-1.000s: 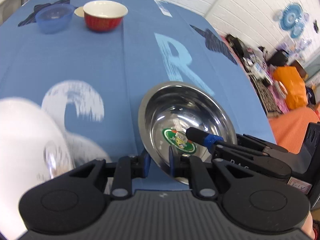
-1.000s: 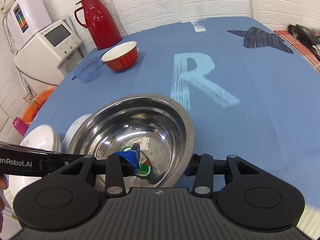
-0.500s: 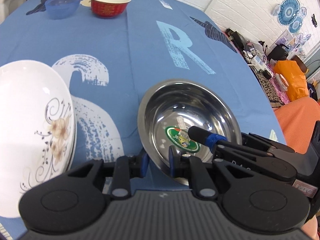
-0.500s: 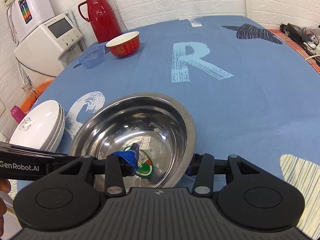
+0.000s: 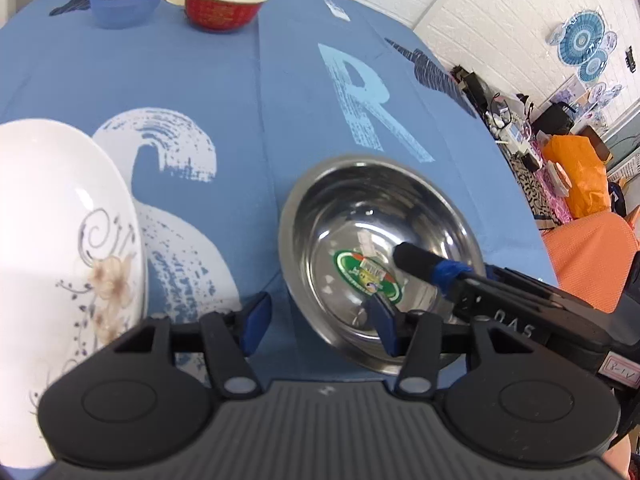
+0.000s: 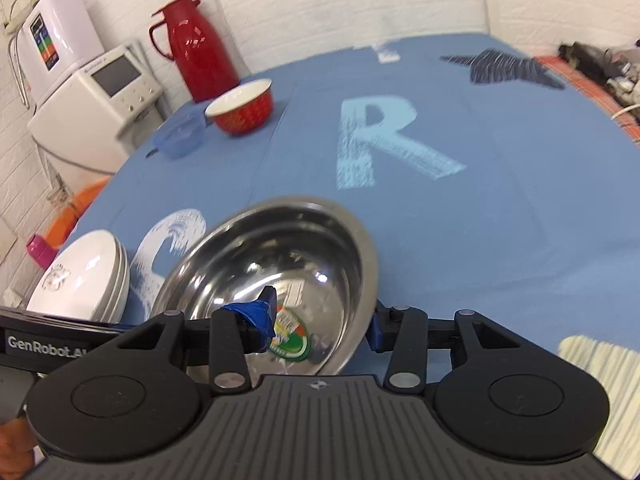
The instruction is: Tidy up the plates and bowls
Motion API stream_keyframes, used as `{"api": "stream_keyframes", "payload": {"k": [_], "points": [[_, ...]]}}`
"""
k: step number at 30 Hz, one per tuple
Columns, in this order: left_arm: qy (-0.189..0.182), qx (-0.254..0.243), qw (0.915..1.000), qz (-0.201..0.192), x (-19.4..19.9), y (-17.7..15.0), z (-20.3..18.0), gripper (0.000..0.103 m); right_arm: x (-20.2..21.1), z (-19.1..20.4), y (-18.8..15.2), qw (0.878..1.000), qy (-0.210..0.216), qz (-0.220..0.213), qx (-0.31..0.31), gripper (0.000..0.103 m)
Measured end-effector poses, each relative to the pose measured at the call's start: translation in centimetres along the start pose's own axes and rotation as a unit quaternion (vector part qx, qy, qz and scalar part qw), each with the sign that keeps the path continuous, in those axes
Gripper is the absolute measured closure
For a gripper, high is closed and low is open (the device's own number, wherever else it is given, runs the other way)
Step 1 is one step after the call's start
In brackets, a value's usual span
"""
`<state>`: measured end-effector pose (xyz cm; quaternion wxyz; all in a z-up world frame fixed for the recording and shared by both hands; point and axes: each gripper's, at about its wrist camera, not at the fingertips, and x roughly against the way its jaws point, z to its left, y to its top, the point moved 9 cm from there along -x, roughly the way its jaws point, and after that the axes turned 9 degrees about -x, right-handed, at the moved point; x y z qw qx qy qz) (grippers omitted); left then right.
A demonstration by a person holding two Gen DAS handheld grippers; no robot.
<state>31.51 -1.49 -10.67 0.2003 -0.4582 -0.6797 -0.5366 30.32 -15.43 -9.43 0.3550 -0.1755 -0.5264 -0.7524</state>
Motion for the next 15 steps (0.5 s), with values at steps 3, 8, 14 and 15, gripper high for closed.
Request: {"api": "stream_keyframes", "payload": {"k": [3, 8, 14, 15], "points": [[0.004, -0.010, 0.9998, -0.016, 1.4, 0.4, -0.1, 0.051, 1.4, -0.4, 1.2, 0.999, -0.001, -0.031, -0.012, 0.072], [0.017, -0.012, 0.9990, -0.041, 3.8, 0.5, 0.1, 0.050, 3.0, -0.7, 2.0, 0.998, -0.001, -0.059, -0.025, 0.072], [0.081, -0.025, 0.9928, -0.085, 6.3, 0.0, 0.0, 0.049, 4.9, 1.1, 1.0, 0.995, -0.011, -0.097, 0.000, 0.072], [0.095, -0.030, 0.9909, -0.091, 6.5, 0.0, 0.0, 0.048, 5.1, 1.5, 0.5, 0.995, -0.017, -0.098, 0.004, 0.072]]}}
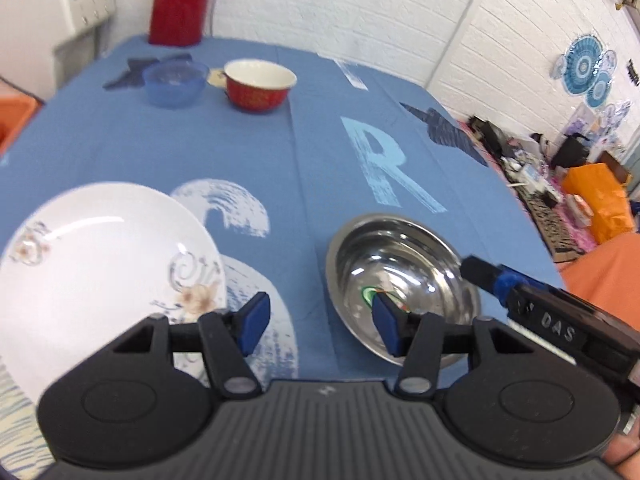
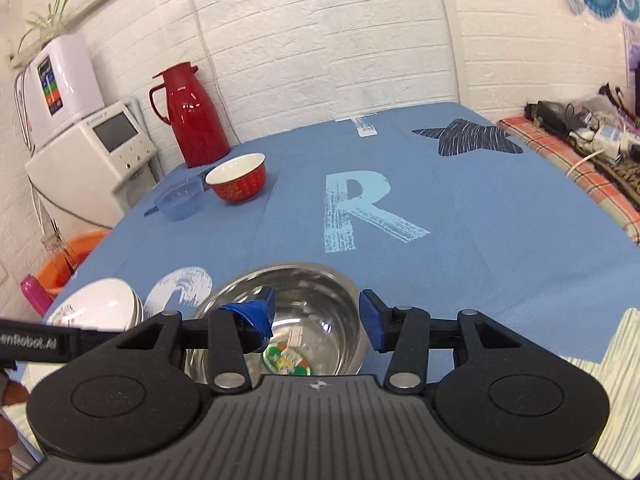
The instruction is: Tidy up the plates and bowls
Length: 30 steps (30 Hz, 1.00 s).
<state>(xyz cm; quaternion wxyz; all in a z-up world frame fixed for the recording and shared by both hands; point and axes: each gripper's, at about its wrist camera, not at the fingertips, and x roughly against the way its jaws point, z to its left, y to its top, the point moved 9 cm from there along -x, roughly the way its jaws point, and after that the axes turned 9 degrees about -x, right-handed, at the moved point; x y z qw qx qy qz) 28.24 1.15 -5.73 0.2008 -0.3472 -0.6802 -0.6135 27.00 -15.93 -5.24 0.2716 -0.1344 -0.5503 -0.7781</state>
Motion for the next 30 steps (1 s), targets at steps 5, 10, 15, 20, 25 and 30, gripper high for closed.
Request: {"api": "stream_keyframes", "payload": {"k": [5, 10, 15, 20, 25, 30], "points": [[0.036, -0.017, 0.9988, -0.029, 1.0, -0.1, 0.2, 0.047, 1.1, 1.7, -1.6, 1.000, 0.000, -0.002, 0.009, 0.071], [0.046, -0.021, 0.9980, -0.038, 1.7, -0.1, 0.8, 0.047, 1.6, 1.8, -1.7, 1.000, -0.017, -0.017, 0.013, 0.071], [0.068, -0.024, 0.9958, -0.057, 2.7, 0.0, 1.5, 0.046, 1.7, 0.8, -1.9, 0.998, -0.046, -0.019, -0.025, 0.071], [0.089, -0.029, 0.9934, -0.066, 3.6, -0.2, 1.7, 0.046, 2.0, 1.0, -2.7, 0.997, -0.033, -0.009, -0.062, 0.071], [0.088, -0.026, 0.9935, -0.066, 4.5, -0.6, 1.7, 0.046, 2.9, 1.5, -2.9, 0.996, -0.040, -0.013, -0.077, 0.070], [0.087, -0.032, 0.9933, -0.069, 5.6, -1.2, 1.1, 0.045, 4.2, 2.5, -3.2, 0.996, -0.022, -0.019, -0.084, 0.070]]}}
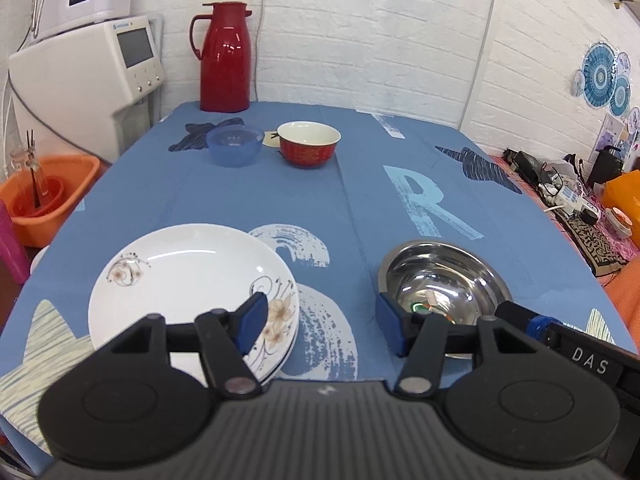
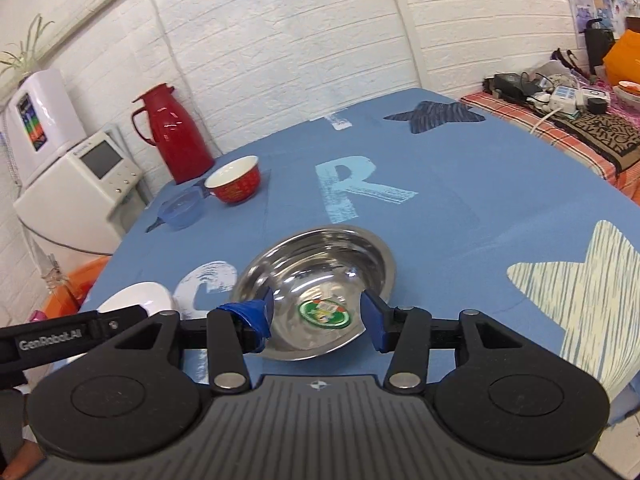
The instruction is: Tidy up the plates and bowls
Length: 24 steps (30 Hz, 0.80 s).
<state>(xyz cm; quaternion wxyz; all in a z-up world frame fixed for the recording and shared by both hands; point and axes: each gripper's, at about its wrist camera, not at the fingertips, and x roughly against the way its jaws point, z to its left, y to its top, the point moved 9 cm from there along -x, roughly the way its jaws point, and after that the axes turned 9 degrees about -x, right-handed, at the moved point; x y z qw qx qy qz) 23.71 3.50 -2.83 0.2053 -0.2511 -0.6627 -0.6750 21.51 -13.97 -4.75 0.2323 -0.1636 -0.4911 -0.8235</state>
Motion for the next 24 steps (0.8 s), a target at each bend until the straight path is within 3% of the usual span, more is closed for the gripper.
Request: {"api": "stream_keyframes", "payload": {"k": [8, 14, 20, 24], "points": [[-0.003, -0.017, 0.9998, 0.001, 0.9, -0.3, -0.8, 0.044, 0.8, 0.9, -0.9, 0.999, 0.033, 0.026, -0.017, 0.070], [0.000, -0.032, 0.9995, 0.001, -0.7, 1.2, 0.0, 0.042, -0.7, 1.4, 0.0, 0.999, 0.029, 0.033, -0.002, 0.070], [0.015, -0.035, 0.9991, 0.020, -3.9, 4.2, 3.9, 0.042, -4.1, 3.4, 2.2, 0.997, 0.030, 0.055, 0.041, 0.070], [0.020, -0.040, 0.9986, 0.028, -5.9, 7.1, 7.0, 0.042, -6.4, 5.7, 4.8, 0.994, 0.054, 0.057, 0.073, 0.070]]}}
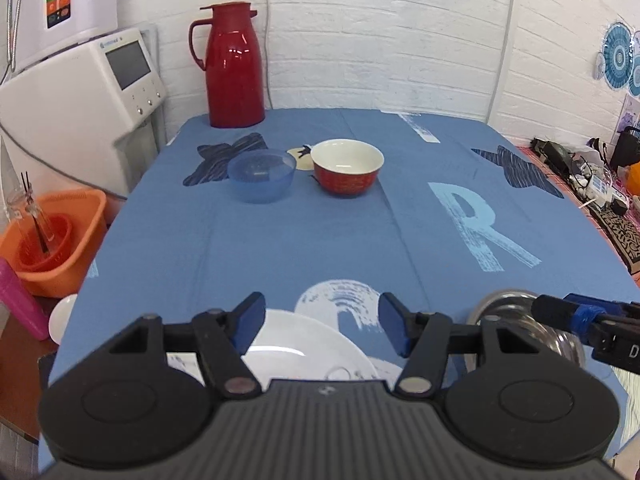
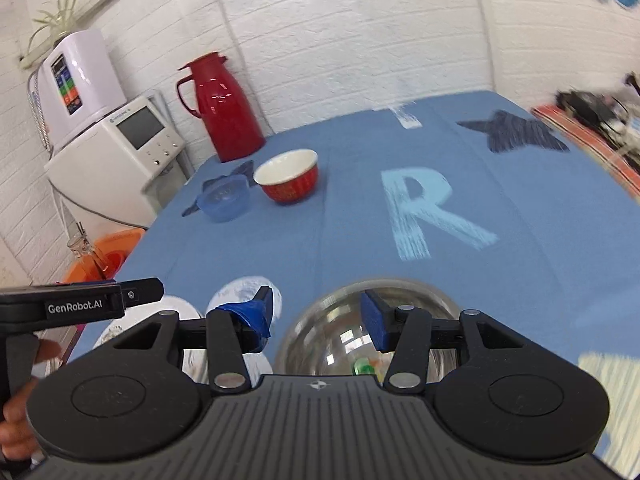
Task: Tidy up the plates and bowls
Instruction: 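Move the right gripper toward the red bowl, then pinch the rim of the red bowl with the right gripper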
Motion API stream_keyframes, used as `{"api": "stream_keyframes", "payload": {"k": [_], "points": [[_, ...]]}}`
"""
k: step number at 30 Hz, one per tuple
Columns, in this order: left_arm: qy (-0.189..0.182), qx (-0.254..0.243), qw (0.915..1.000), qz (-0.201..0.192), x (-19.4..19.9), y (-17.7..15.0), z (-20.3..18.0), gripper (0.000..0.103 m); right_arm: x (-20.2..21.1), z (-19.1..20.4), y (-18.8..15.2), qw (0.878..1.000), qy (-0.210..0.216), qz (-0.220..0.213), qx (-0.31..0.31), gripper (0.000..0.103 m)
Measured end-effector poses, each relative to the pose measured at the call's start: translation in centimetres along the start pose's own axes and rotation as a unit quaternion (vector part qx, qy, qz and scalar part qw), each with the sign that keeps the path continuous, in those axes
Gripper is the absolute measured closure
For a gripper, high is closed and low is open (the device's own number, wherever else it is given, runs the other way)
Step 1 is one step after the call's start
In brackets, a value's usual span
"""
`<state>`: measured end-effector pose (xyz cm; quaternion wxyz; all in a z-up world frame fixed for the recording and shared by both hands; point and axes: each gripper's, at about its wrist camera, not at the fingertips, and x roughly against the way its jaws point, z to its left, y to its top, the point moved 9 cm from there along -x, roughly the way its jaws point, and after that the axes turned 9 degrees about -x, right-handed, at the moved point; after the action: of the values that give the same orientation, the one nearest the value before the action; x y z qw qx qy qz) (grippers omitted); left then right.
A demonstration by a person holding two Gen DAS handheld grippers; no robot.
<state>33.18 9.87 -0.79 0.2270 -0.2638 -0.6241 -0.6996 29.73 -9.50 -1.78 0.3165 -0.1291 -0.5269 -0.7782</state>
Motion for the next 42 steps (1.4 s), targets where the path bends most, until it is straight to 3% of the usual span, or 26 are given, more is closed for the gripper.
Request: {"api": "stream_keyframes", "payload": {"k": [5, 10, 12, 20, 25, 30, 37, 42], "points": [[-0.041, 0.012, 0.9988, 0.025, -3.7, 3.9, 2.0, 0.042, -3.6, 1.5, 4.0, 0.999, 0.012, 0.019, 0.032, 0.070], [-0.041, 0.044, 0.9963, 0.061, -9.3, 6.8, 2.1, 0.042, -8.0, 2.2, 8.0, 0.997, -0.023, 0.033, 0.071, 0.070], [-0.057, 0.070, 0.9934, 0.072, -11.3, 7.6, 2.0, 0.042, -9.9, 2.4, 9.2, 0.995, -0.031, 0.044, 0.080, 0.070], [-0.045, 0.229, 0.9657, 0.113, -18.4, 9.2, 3.5, 0.042, -19.1, 2.0, 12.6, 0.993, -0.051, 0.094, 0.057, 0.070], [-0.008, 0.293, 0.9490, 0.116, -20.8, 9.4, 4.1, 0.042, -25.1, 1.7, 13.9, 0.991, -0.059, 0.114, 0.049, 0.070], [0.012, 0.289, 0.9518, 0.101, -21.9, 10.2, 4.7, 0.042, -29.6, 1.7, 14.1, 0.987, -0.071, 0.129, 0.059, 0.070], [0.010, 0.287, 0.9510, 0.115, -24.3, 10.3, 4.1, 0.043, -32.6, 2.1, 13.2, 0.978, -0.083, 0.162, 0.100, 0.068], [0.012, 0.282, 0.9536, 0.105, -24.9, 10.2, 4.3, 0.044, -33.2, 2.2, 13.2, 0.978, -0.051, 0.170, 0.106, 0.067]]}}
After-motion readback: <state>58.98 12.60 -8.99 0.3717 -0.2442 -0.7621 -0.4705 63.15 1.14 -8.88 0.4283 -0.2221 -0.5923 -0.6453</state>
